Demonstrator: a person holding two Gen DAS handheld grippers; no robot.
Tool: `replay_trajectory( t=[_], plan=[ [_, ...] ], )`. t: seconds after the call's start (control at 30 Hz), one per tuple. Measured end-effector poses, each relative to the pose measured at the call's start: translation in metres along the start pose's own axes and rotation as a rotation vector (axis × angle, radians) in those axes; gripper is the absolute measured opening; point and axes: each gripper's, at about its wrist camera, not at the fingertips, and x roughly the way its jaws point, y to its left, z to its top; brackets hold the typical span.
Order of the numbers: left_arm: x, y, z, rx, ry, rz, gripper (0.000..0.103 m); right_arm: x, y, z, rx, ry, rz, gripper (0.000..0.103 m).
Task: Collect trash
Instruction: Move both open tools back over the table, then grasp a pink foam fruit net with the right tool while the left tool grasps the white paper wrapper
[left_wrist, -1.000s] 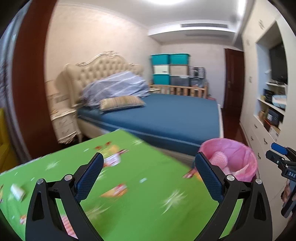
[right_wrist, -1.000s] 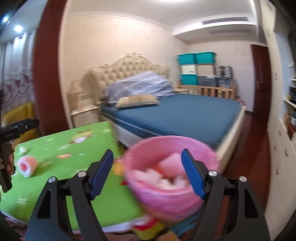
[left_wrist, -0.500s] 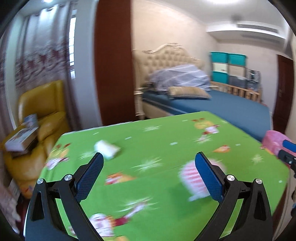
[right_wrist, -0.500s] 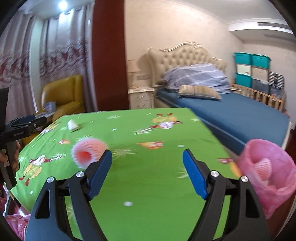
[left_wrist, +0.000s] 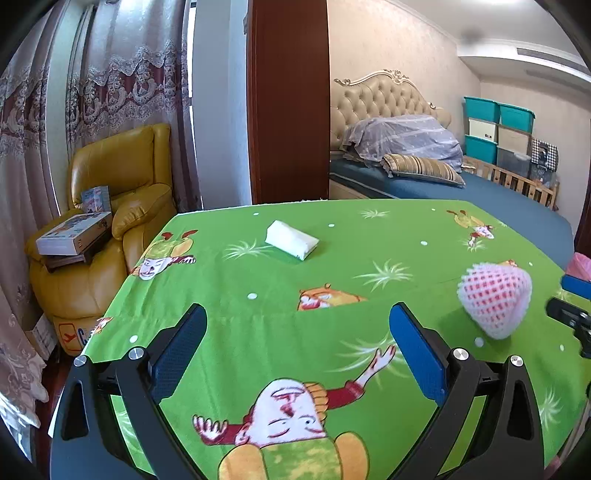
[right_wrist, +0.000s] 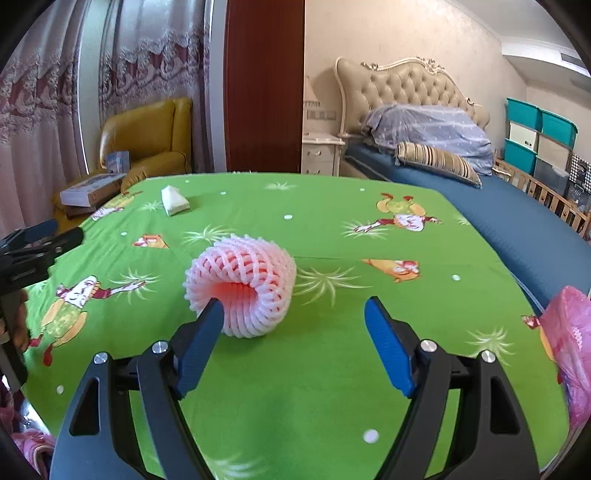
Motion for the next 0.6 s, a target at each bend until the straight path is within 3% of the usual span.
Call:
replay_trajectory(
  t=[0.23, 0.33, 0.43, 0.6],
  plan=[
    [-0.003, 0.015, -0.007, -0.020, 0.010, 0.008, 0.095, 0.019, 0.008, -0.002, -0.017, 0.044, 0.004, 0.069],
    [-0.003, 0.017, -0.006, -0.028, 0.013, 0.003, 0.095, 0.028, 0.008, -0.001, -0.010, 0.069, 0.009, 0.063],
    [-0.003, 0.015, -0.007, -0.014, 0.017, -0.001, 0.095, 0.040, 0.005, -0.001, 0.015, 0.115, 0.018, 0.050],
    [0.000, 0.009, -0.006, -0.003, 0.025, -0.006, 0.095, 0.043, 0.001, 0.001, 0.033, 0.139, 0.056, 0.044]
  ],
)
